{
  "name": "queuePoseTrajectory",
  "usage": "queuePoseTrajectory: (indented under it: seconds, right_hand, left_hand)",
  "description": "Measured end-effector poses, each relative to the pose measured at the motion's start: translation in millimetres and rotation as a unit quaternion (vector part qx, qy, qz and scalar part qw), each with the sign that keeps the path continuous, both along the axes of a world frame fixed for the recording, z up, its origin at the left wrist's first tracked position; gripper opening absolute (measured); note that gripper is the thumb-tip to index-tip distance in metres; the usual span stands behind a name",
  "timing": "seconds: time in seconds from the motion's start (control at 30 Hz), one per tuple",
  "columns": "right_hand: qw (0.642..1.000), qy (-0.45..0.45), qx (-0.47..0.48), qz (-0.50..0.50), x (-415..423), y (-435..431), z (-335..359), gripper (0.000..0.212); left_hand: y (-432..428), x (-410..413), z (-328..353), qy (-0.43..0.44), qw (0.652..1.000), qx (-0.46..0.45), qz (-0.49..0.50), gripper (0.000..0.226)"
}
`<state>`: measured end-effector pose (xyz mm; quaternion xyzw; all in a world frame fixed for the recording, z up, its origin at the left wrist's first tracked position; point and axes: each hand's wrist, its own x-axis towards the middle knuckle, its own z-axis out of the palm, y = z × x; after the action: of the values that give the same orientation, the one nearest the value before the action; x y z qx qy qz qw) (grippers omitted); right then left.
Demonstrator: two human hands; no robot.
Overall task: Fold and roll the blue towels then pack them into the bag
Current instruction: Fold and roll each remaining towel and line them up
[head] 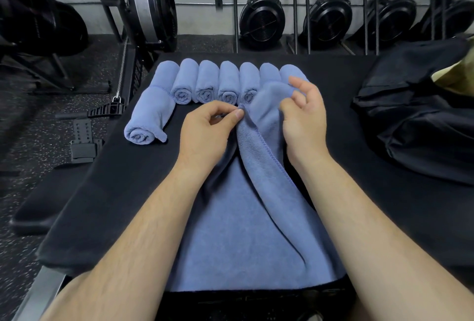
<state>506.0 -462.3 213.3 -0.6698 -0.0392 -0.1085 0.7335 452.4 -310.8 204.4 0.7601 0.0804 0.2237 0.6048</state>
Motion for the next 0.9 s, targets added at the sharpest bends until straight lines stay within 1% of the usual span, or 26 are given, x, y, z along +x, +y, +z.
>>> queuePoseTrajectory:
  seconds: [0.07,0.17,0.23,0.3,0.37,0.43,0.47,0.6,0.67,0.8,0.83,0.9]
  right_hand:
    - [0.997,-0.044,-0.055,-0.006,1.6,-5.8,-1.5,0.047]
    - [0.977,-0.117,-0.172,0.052,0.4,-9.3,-6.7,0.048]
    - [0.958,-0.157,-0.224,0.089,0.2,-7.2,-10.9,0.038]
    - [0.942,-0.19,-0.258,0.1,-1.6,-2.7,-13.4,0.025]
    - [0.941,-0.187,-0.26,0.11,-3.3,0.0,-15.5,0.024]
    - [0.947,-0.168,-0.253,0.108,-3.7,0.4,-15.3,0.029]
    - [0.951,-0.156,-0.244,0.106,-3.3,0.4,-15.6,0.027]
    - [0.97,-0.122,-0.176,0.11,-3.6,4.7,-16.4,0.009]
    - [0.973,-0.124,-0.152,0.119,-4.9,5.6,-17.2,0.007]
    - [0.973,-0.126,-0.137,0.14,-5.4,6.2,-17.8,0.005]
    - [0.973,-0.125,-0.124,0.149,-5.9,6.8,-18.3,0.005]
    - [0.974,-0.115,-0.108,0.162,-7.5,9.6,-19.4,0.015]
  left_hand:
    - [-0.5,0.6,-0.9,-0.005,1.0,-0.009,-0.001,0.004]
    - [-0.9,1.9,-2.7,-0.013,1.0,-0.028,-0.003,0.004]
    - [-2.0,2.4,-3.7,-0.013,0.999,-0.033,-0.009,0.003]
    - [-1.9,1.9,-4.0,-0.015,0.999,-0.037,-0.013,0.003]
    - [-0.6,1.9,-5.2,-0.015,0.999,-0.036,-0.009,0.002]
    - [0.4,3.1,-6.6,-0.014,0.999,-0.033,-0.004,0.003]
    - [0.6,3.2,-7.1,-0.014,0.999,-0.031,-0.003,0.003]
    - [0.1,2.5,-6.1,-0.015,1.0,-0.026,0.001,0.002]
    - [0.2,2.6,-6.3,-0.015,1.0,-0.024,0.003,0.002]
    - [0.3,3.7,-7.5,-0.017,1.0,-0.018,0.01,0.003]
    - [0.1,3.7,-7.6,-0.016,1.0,-0.014,0.013,0.004]
    - [-0.6,3.0,-7.3,-0.012,1.0,-0.005,0.02,0.003]
